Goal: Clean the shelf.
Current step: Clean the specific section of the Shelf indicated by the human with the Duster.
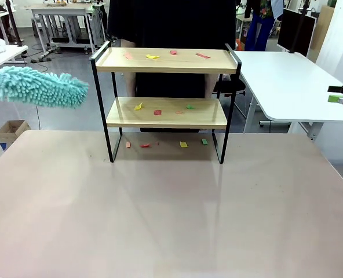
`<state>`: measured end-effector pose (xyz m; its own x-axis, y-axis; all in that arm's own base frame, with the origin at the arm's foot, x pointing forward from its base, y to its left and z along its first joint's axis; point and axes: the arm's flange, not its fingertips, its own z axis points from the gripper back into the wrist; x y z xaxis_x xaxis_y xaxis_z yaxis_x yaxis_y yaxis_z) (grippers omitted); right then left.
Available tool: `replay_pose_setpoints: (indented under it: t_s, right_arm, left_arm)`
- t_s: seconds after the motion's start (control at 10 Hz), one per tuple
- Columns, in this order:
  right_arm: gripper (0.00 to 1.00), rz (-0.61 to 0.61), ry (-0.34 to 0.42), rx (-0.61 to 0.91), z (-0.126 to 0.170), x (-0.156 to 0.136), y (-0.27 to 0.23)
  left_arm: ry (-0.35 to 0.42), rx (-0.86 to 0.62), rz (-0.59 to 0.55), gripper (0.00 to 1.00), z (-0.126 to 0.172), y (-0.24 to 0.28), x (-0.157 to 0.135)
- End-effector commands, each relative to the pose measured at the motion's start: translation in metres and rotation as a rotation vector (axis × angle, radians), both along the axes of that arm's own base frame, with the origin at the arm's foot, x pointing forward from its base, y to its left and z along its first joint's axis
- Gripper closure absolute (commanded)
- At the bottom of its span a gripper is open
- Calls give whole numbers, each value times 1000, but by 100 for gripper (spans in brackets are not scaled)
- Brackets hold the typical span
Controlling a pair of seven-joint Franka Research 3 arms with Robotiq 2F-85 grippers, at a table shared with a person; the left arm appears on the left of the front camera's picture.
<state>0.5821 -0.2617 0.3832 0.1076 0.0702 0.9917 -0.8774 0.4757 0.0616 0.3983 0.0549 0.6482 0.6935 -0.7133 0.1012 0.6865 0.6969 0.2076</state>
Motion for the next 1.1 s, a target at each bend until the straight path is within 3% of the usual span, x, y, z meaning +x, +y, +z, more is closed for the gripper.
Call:
replay_pose_setpoints:
  t_s: [0.0, 0.2, 0.4, 0.6, 0.9, 1.0]
  right_arm:
    - [0, 4, -7, -2, 4, 1, 3]
    - [0, 4, -7, -2, 4, 1, 3]
    - [0, 4, -7, -2, 4, 1, 3]
    - [0, 4, -7, -2, 4, 1, 3]
    - [0, 4, -7, -2, 4, 1, 3]
    - [0, 4, -7, -2, 4, 1, 3]
  left_arm:
    - [139, 67, -199, 87, 4, -6, -20]
    - [240, 61, -357, 87, 8, -14, -44]
    - [373, 52, -514, 87, -1, -28, -59]
    - [453, -2, -656, 87, -18, -53, -67]
    - [428, -52, -704, 87, -31, -65, -69]
    - [380, -30, -655, 87, -35, -69, -67]
